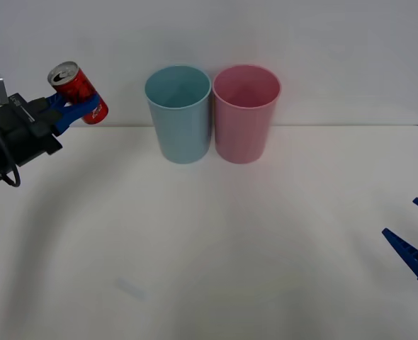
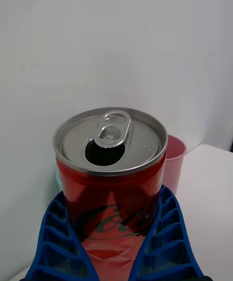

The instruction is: Grasp the object on the table and drop it into the matching bin: aluminum can to the light blue bin, PET bottle to the pink bin.

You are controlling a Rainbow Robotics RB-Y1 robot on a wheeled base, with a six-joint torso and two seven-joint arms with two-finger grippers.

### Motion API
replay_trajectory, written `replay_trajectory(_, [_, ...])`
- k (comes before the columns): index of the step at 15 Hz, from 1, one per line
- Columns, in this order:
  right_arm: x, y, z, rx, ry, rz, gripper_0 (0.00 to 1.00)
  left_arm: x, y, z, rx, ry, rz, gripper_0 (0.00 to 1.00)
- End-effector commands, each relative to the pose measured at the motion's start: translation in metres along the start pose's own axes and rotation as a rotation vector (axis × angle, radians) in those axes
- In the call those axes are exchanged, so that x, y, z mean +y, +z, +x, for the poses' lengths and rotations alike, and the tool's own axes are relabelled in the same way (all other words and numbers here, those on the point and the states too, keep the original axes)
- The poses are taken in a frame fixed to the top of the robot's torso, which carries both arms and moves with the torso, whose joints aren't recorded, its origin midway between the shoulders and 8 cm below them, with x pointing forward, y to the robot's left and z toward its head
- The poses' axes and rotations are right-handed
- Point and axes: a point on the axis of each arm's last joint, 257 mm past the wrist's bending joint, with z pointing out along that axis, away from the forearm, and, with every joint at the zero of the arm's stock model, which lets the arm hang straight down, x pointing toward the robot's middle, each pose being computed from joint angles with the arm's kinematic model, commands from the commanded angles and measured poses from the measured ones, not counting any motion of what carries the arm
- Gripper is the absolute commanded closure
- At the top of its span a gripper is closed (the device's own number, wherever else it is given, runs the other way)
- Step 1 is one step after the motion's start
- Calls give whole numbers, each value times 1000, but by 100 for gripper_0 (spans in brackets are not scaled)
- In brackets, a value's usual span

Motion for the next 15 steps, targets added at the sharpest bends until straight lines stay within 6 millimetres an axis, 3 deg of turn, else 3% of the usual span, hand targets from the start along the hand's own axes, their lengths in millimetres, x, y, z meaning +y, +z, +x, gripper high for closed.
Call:
replay_trajectory(1, [0,0,0,0,0,0,0,11,29,-11,45,-10,4,100])
replay_trajectory(6, [0,0,0,0,0,0,0,46,96,-7,126,13,17,100])
replay_trajectory(12, [0,0,0,0,0,0,0,64,159,-6,193,13,-1,100])
replay_trajectory(15, [0,0,0,0,0,0,0,63,179,-4,193,40,-30,100])
